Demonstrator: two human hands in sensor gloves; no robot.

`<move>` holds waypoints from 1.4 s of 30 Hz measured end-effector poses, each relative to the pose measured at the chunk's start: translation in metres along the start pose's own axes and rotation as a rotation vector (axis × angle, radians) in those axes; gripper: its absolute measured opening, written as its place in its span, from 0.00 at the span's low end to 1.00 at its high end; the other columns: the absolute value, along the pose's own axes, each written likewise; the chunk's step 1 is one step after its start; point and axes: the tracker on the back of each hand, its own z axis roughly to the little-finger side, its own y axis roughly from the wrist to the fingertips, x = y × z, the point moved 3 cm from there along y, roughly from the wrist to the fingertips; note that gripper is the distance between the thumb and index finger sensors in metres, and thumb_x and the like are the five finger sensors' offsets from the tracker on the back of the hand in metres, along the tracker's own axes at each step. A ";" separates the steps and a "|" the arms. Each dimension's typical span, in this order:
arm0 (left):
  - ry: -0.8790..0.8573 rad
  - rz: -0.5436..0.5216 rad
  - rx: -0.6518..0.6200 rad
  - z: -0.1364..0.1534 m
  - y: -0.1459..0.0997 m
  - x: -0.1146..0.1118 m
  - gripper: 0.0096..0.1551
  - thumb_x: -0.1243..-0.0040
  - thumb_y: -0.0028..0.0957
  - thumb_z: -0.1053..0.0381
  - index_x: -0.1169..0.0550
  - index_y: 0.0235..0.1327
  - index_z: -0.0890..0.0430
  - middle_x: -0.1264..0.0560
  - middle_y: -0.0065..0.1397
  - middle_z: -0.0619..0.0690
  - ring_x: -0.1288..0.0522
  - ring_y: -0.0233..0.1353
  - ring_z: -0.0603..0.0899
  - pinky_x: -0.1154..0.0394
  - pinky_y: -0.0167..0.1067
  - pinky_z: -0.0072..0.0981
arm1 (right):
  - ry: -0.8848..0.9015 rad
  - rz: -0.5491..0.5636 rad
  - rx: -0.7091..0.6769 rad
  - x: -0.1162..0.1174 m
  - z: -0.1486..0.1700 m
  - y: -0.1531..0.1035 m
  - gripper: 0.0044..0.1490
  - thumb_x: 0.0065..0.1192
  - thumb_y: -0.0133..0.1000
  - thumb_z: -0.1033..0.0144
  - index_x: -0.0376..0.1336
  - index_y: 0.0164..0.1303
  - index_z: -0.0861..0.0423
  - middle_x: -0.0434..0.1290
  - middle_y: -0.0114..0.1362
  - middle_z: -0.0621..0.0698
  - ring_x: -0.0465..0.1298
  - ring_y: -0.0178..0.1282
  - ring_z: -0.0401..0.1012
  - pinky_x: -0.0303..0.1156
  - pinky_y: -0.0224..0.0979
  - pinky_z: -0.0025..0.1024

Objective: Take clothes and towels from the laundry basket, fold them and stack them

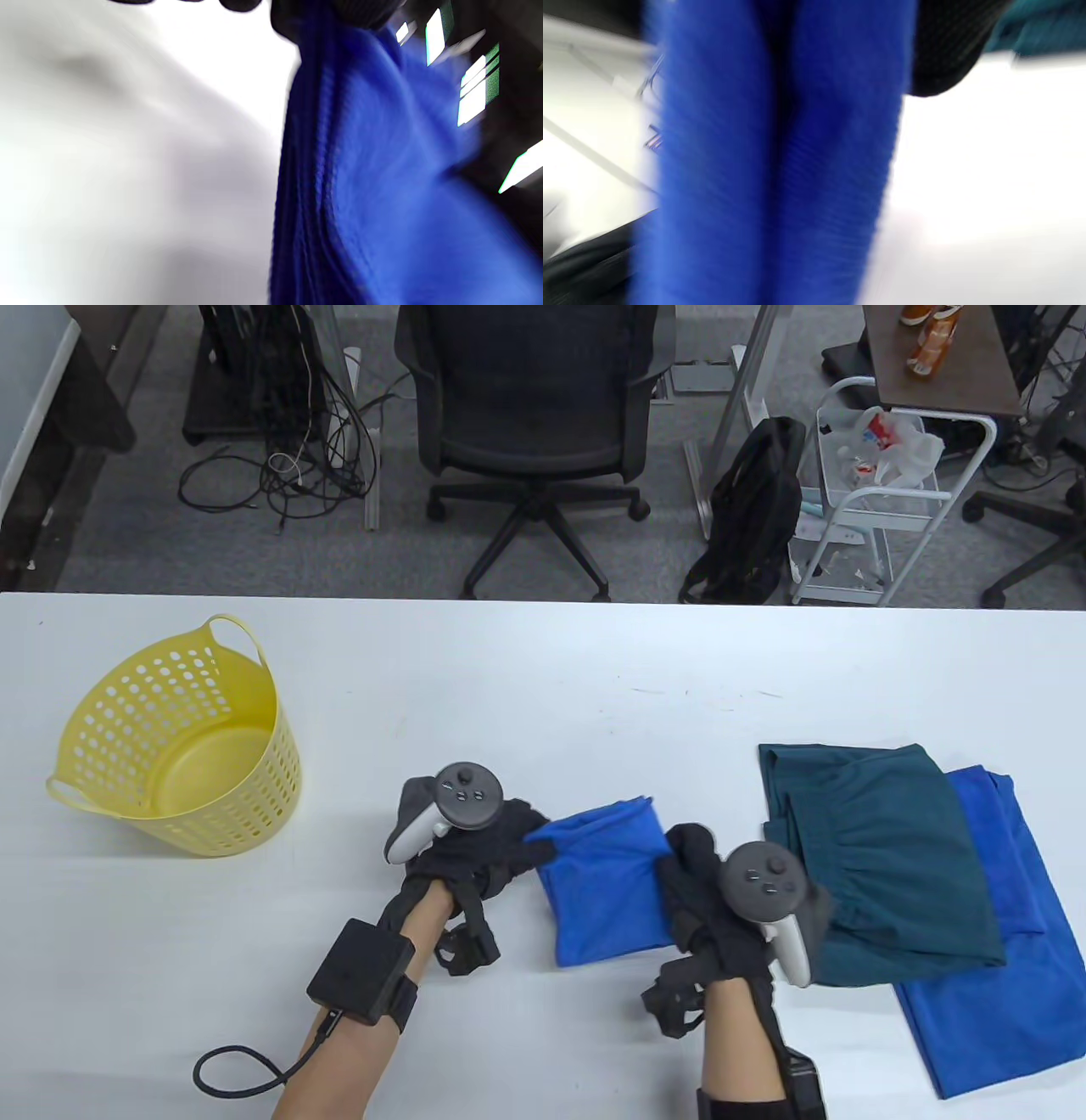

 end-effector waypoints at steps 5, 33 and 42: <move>0.270 -0.125 -0.103 -0.027 -0.025 -0.004 0.47 0.52 0.65 0.35 0.45 0.90 0.59 0.50 0.90 0.71 0.43 0.84 0.76 0.37 0.73 0.71 | -0.270 0.201 0.315 -0.089 0.053 0.022 0.47 0.54 0.70 0.71 0.36 0.87 0.75 0.43 0.82 0.84 0.59 0.75 0.74 0.60 0.70 0.73; 1.146 -0.354 0.137 0.077 -0.127 -0.018 0.51 0.48 0.61 0.35 0.50 0.91 0.56 0.57 0.90 0.71 0.52 0.85 0.79 0.43 0.73 0.76 | -0.738 -0.129 -0.594 0.150 -0.028 -0.054 0.47 0.54 0.68 0.57 0.43 0.89 0.67 0.43 0.87 0.76 0.48 0.80 0.76 0.53 0.72 0.79; 1.069 -0.396 0.128 0.077 -0.130 -0.004 0.51 0.48 0.61 0.35 0.50 0.91 0.55 0.57 0.91 0.70 0.52 0.85 0.78 0.43 0.74 0.76 | -0.731 -0.160 -0.613 0.154 -0.031 -0.057 0.46 0.54 0.69 0.57 0.44 0.89 0.67 0.44 0.87 0.76 0.49 0.80 0.76 0.53 0.72 0.78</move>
